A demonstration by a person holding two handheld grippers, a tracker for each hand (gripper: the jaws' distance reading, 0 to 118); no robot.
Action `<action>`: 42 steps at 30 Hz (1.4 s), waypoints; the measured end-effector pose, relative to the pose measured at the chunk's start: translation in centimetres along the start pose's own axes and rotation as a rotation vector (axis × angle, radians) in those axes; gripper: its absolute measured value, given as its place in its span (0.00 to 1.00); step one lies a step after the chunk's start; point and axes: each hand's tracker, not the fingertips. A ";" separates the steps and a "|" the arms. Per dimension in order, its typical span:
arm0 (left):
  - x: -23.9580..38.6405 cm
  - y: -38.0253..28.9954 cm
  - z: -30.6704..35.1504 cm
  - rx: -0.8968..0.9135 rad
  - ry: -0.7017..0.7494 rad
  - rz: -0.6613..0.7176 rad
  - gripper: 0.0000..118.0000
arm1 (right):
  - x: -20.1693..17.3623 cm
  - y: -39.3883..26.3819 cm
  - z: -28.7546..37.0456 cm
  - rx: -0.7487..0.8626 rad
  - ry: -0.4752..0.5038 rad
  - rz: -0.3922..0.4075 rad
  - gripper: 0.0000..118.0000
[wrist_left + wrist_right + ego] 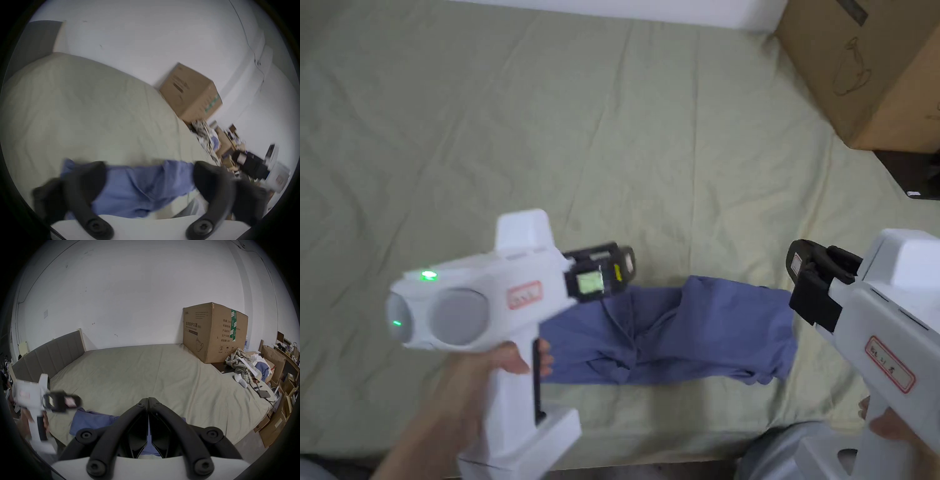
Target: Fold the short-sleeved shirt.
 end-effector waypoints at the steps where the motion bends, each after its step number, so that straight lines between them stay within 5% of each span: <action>1: -1.4 0.9 0.8 0.031 0.008 0.014 1.00 | -0.2 0.0 -0.2 -0.002 0.005 0.002 0.00; 10: -16.2 0.4 2.4 -0.157 -0.037 0.243 1.00 | -1.8 0.4 -1.4 -0.019 0.042 0.020 0.00; 16: -18.9 -2.8 -0.4 -0.303 -0.109 0.433 0.92 | -1.8 0.5 -1.7 -0.040 0.036 0.031 0.00; 20: -17.5 -4.1 -1.9 -0.278 -0.127 0.417 0.64 | -1.6 0.5 -1.5 -0.042 0.017 0.013 0.00; 23: -15.8 -4.6 -3.8 -0.324 -0.085 0.430 0.12 | -1.5 0.6 -1.4 -0.037 0.010 -0.003 0.00; 24: -15.2 -4.8 -4.3 -0.341 -0.003 0.392 0.09 | -1.4 0.6 -1.3 -0.036 0.008 -0.002 0.00; 32: -11.7 -1.4 -1.0 -0.294 0.086 0.359 0.05 | -0.8 0.4 -1.1 -0.046 -0.007 0.013 0.00; 42: -11.4 4.0 7.2 -0.264 0.681 0.024 0.05 | -0.5 -0.3 -1.2 -0.046 0.019 -0.009 0.00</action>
